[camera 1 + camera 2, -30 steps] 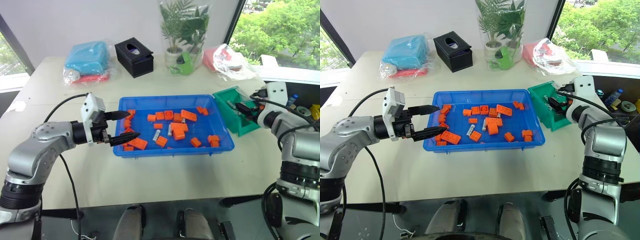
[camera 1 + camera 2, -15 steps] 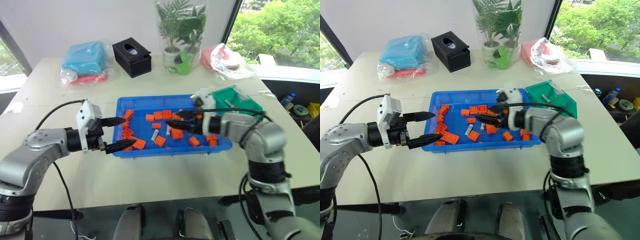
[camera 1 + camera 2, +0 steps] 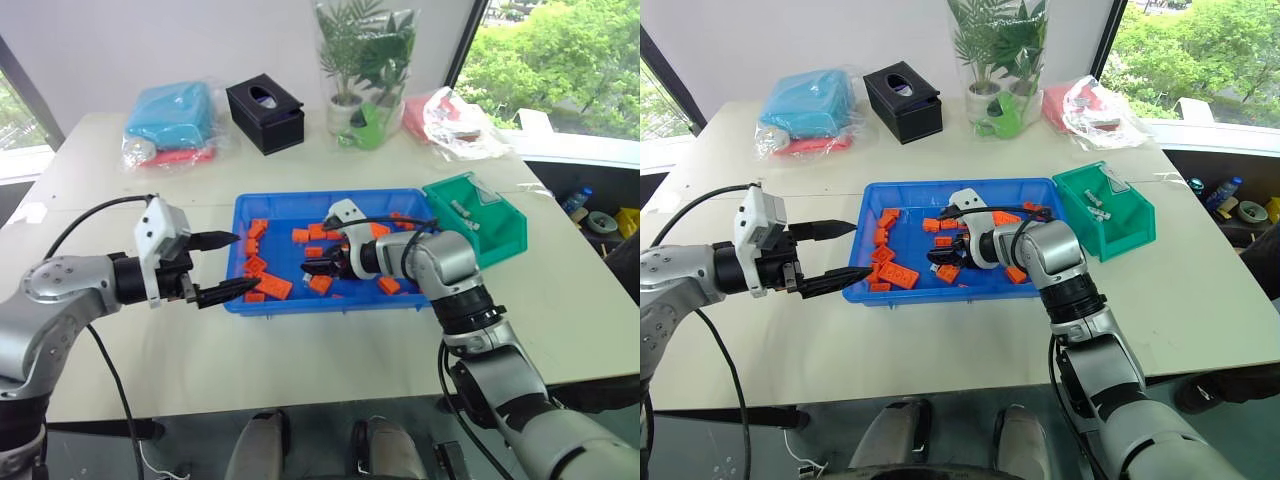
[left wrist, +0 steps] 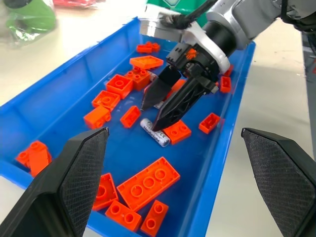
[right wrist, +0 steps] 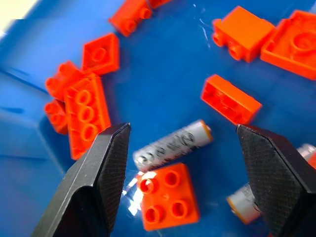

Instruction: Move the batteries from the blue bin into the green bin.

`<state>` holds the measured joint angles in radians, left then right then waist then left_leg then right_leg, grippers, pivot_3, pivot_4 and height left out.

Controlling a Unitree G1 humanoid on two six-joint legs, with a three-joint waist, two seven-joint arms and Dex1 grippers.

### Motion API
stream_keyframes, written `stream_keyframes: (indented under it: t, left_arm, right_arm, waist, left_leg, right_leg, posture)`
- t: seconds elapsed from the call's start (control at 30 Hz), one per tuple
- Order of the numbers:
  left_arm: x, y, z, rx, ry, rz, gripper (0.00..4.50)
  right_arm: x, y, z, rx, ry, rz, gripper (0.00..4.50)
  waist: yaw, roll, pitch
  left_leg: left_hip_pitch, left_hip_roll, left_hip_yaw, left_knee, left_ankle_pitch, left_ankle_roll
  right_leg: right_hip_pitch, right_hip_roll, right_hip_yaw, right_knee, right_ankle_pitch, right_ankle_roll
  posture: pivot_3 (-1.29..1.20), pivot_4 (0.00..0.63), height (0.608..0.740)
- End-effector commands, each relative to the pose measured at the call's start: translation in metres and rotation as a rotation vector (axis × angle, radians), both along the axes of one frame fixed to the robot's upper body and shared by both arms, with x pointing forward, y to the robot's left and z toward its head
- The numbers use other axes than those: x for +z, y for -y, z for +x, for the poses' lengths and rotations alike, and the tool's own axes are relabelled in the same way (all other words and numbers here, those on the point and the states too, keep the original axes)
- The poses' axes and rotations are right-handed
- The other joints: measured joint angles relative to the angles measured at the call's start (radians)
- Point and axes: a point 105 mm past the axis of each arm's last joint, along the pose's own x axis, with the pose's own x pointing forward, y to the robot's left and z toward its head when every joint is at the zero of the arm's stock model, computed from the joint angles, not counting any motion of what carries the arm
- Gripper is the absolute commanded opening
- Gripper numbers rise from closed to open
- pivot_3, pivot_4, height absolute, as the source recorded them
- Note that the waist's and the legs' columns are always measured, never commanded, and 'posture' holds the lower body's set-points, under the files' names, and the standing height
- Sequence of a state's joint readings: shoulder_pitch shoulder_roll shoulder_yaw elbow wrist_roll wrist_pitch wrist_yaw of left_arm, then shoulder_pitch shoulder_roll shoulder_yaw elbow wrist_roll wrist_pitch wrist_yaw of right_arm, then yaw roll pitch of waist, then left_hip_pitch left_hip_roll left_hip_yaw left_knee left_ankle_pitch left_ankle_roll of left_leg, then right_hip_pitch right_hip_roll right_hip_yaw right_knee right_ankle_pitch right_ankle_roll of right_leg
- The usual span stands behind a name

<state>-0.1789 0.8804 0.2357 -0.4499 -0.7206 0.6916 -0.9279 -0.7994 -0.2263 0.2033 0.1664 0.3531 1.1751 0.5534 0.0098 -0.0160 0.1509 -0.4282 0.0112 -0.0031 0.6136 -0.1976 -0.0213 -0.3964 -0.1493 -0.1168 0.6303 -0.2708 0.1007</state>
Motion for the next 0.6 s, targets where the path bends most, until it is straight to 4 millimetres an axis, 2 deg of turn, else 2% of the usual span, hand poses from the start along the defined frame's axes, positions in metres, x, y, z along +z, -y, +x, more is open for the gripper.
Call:
stream_keyframes:
  t: [0.03, 0.6]
  left_arm:
    - [0.011, 0.001, -0.004, 0.001, 0.051, -0.004, 4.5]
    - [0.017, 0.001, 0.003, 0.003, 0.075, -0.007, 4.5]
  right_arm:
    - [0.004, -0.004, 0.001, 0.013, 0.02, -0.016, 3.5]
    - [-0.012, -0.023, -0.001, 0.037, -0.033, -0.02, 3.5]
  waist:
    - [0.0, 0.0, 0.0]
    - [-0.001, 0.0, 0.0]
  left_leg:
    - [0.0, 0.0, 0.0, 0.0, 0.0, 0.0]
    - [0.001, 0.001, 0.0, 0.0, 0.0, 0.0]
  right_leg:
    - [0.0, 0.0, 0.0, 0.0, 0.0, 0.0]
    - [0.0, 0.001, 0.0, 0.0, 0.0, 0.0]
  posture:
    - [0.0, 0.15, 0.661]
    - [0.0, 0.15, 0.661]
